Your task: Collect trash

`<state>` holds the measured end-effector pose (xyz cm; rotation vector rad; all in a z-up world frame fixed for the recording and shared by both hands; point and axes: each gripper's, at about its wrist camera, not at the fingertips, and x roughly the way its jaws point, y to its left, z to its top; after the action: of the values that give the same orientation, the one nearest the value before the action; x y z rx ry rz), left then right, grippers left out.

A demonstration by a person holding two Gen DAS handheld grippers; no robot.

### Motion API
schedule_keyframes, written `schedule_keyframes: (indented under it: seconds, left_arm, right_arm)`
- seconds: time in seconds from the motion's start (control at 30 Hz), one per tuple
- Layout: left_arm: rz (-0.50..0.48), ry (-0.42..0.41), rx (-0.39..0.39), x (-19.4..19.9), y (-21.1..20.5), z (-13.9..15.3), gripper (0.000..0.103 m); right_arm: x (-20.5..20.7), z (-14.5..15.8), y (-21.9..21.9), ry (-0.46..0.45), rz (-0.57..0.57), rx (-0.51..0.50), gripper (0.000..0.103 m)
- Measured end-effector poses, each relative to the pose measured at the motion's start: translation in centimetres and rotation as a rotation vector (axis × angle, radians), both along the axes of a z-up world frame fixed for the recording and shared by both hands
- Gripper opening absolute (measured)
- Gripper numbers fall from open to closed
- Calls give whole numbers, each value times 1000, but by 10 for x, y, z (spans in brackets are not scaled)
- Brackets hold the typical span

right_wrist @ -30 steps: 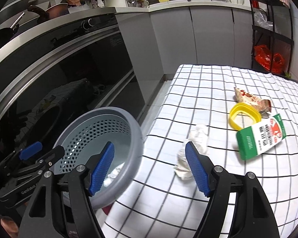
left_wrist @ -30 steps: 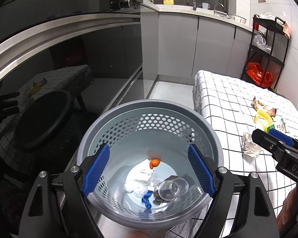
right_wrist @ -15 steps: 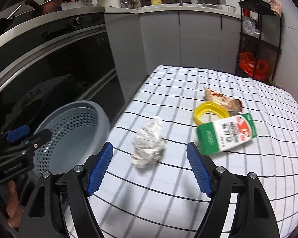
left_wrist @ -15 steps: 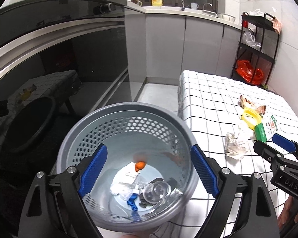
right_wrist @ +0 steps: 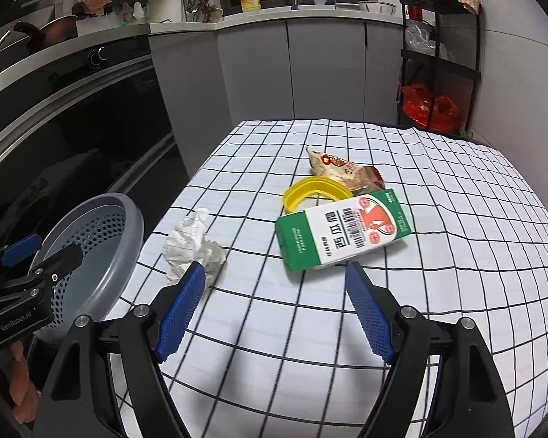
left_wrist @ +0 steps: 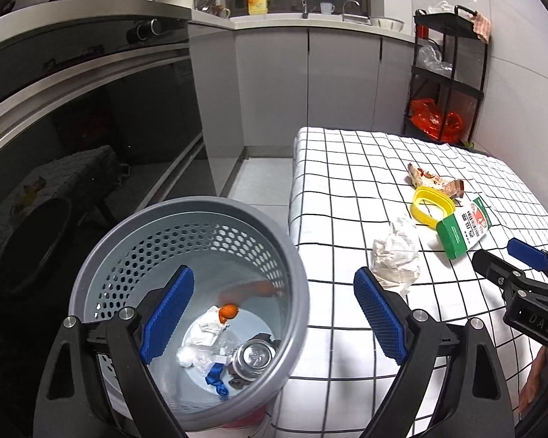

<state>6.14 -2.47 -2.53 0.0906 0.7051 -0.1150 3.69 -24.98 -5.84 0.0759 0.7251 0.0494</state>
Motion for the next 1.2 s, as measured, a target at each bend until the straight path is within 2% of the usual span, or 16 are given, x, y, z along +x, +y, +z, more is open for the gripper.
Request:
schedule_keyframes:
  seconds: [0.67,1.0,1.2]
  left_arm:
    - [-34,6,-10,4,-26,-3,88]
    - [-35,19,-26,6,-25,-4,88]
    - [-39,21,-30,7,-24,-4,88]
  right_arm:
    - [-3,-7,-29,12,-78,22,76]
    - [18,-21,-18,65,-120,-18,76]
    - [41,-31,-17,114,-199,-13,76]
